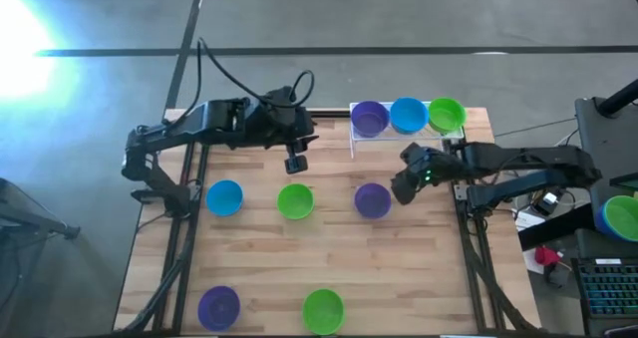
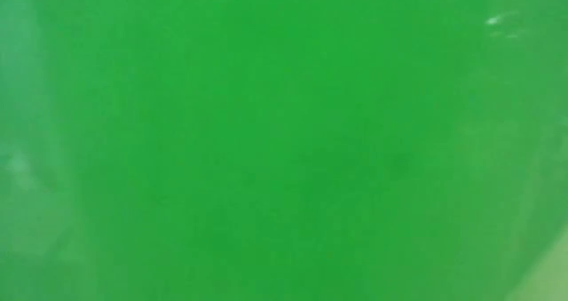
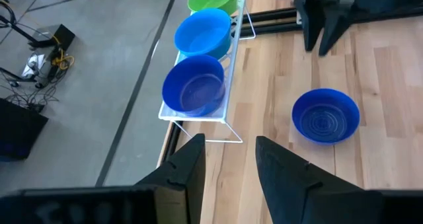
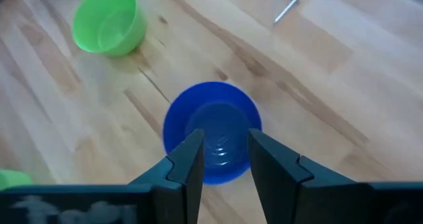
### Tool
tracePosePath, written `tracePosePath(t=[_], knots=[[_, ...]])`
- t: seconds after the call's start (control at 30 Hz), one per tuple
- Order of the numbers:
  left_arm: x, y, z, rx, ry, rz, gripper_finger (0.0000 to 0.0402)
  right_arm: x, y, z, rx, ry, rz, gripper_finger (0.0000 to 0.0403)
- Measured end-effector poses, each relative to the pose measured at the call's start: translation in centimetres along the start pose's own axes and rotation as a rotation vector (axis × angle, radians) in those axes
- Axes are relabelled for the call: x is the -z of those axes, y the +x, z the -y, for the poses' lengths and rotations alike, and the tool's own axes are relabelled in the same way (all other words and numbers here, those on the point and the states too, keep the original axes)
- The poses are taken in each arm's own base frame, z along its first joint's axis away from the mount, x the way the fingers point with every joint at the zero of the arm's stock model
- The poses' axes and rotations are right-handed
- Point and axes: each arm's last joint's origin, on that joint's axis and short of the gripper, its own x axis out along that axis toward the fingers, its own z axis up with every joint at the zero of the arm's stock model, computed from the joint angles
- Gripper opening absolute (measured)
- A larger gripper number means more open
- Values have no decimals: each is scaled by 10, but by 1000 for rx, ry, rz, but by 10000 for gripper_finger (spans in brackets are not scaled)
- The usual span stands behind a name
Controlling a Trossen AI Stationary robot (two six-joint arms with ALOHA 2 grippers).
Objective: Pick & Place Mini bowls
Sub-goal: Stack the right violet bowl on top of the violet bowl on the shelf
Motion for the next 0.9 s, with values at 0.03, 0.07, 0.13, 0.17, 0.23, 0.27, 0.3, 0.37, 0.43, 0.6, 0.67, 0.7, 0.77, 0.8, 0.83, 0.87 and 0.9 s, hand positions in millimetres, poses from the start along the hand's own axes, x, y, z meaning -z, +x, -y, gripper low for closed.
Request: tracePosePath(t=[0.03,0.07,0.13,0.17,0.23,0.27,0.3,0.37,0.43,0.6,0.67,0.7,0.77,0.8,0.83,0.87,0.9], knots=[[0,0,0,0,0,0,129,1,6,0,0,-13,0,111],[0,0,0,1,0,0,129,3,13,-1,-2,-19,2,111],[0,0,0,1,0,0,129,5,24,-2,-7,-22,7,111],[0,0,0,1,-1,0,129,6,29,-2,-9,-25,9,111],[0,0,0,0,-1,0,129,9,40,-2,-16,-30,17,111],[0,0,0,1,-1,0,129,11,45,-1,-18,-32,19,111],[0,0,0,1,-1,0,129,13,50,-1,-16,-33,17,111],[0,0,0,1,-1,0,129,16,58,1,4,-38,-3,111],[0,0,0,1,-1,0,129,18,65,2,28,-48,-15,111],[0,0,0,2,2,0,129,20,76,3,93,-74,-28,111],[0,0,0,3,3,0,129,21,81,3,106,-92,-41,111],[0,0,0,4,4,0,129,21,83,3,113,-97,-48,111],[0,0,0,4,5,0,129,22,88,3,128,-102,-63,111],[0,0,0,4,5,0,129,23,90,3,135,-104,-71,111],[0,0,0,4,5,0,129,24,93,3,141,-102,-79,111],[0,0,0,4,5,0,129,24,95,3,144,-102,-86,111],[0,0,0,4,6,0,129,25,96,3,148,-101,-93,111]])
